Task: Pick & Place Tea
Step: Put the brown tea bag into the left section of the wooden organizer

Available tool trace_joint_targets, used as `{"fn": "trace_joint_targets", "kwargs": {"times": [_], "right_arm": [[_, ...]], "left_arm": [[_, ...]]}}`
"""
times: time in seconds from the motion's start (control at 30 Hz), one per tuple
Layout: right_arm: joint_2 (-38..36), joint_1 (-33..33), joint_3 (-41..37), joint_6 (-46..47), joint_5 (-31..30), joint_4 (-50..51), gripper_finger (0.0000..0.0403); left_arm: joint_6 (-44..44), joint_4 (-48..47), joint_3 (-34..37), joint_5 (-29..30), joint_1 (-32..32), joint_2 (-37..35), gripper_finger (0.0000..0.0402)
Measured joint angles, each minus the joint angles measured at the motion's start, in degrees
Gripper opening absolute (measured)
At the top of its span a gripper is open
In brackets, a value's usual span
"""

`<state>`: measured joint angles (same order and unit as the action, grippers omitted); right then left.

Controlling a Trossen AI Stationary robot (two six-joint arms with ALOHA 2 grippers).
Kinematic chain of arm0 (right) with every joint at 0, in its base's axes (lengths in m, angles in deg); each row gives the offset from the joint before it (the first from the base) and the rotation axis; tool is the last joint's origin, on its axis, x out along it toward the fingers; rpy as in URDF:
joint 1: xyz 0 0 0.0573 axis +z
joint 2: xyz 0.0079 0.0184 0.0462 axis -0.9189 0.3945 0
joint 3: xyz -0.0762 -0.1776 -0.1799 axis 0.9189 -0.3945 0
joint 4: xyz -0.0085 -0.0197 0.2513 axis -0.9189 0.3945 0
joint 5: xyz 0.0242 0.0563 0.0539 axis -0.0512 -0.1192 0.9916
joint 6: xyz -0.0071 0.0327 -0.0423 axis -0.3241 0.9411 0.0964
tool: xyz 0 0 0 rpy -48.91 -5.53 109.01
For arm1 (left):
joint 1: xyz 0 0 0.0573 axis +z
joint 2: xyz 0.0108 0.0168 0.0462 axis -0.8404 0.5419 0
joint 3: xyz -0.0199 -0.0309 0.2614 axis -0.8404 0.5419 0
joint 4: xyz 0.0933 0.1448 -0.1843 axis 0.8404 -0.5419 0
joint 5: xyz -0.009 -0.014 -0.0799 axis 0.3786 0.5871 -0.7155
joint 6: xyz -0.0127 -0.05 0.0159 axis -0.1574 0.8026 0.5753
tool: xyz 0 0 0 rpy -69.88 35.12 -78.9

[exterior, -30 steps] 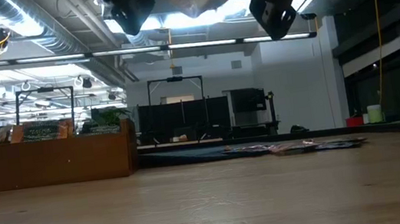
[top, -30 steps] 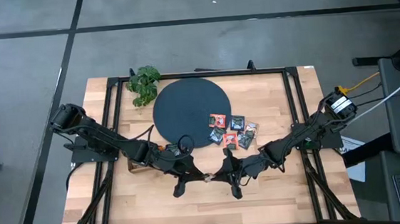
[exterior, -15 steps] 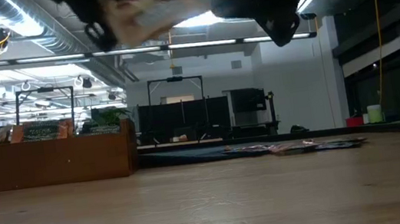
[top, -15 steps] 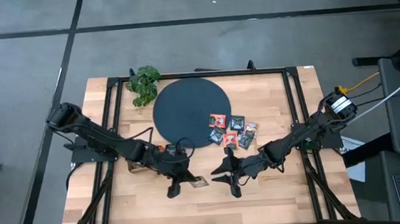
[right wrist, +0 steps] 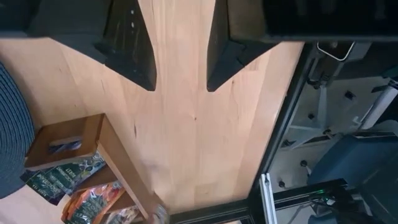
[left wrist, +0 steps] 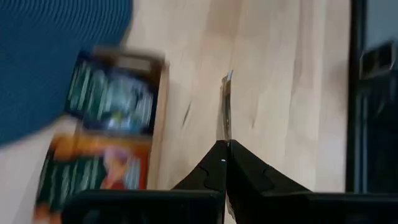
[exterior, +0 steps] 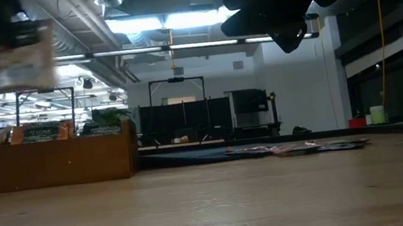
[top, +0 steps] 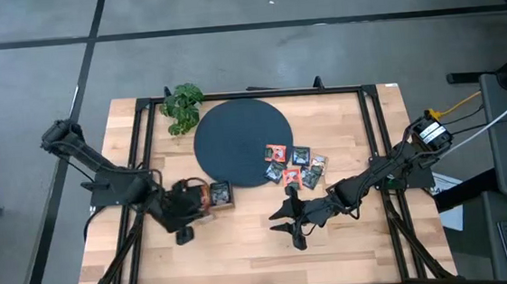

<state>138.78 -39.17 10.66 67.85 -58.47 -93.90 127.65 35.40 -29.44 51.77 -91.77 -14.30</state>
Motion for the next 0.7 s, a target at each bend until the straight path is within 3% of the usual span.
{"fn": "trace_joint_targets", "kwargs": {"times": [0.3,0.43,0.6,0.7], "right_arm": [[0.02,0.0,0.0,-0.02,0.0,0.45,0.0143],[0.02,0.0,0.0,-0.09,0.0,0.47,0.0143],[0.04,0.0,0.0,-0.07,0.0,0.47,0.0143],[0.04,0.0,0.0,-0.11,0.0,0.46,0.0143]], "left_arm": [[13.73,-18.06,0.0,5.12,-10.79,-3.77,0.0003],[21.08,-22.47,0.0,9.12,-15.86,-5.28,0.0003],[30.77,-30.76,0.11,10.48,-20.04,-5.6,0.0003],[33.43,-31.08,2.59,10.97,-21.05,-6.08,0.0003]]}}
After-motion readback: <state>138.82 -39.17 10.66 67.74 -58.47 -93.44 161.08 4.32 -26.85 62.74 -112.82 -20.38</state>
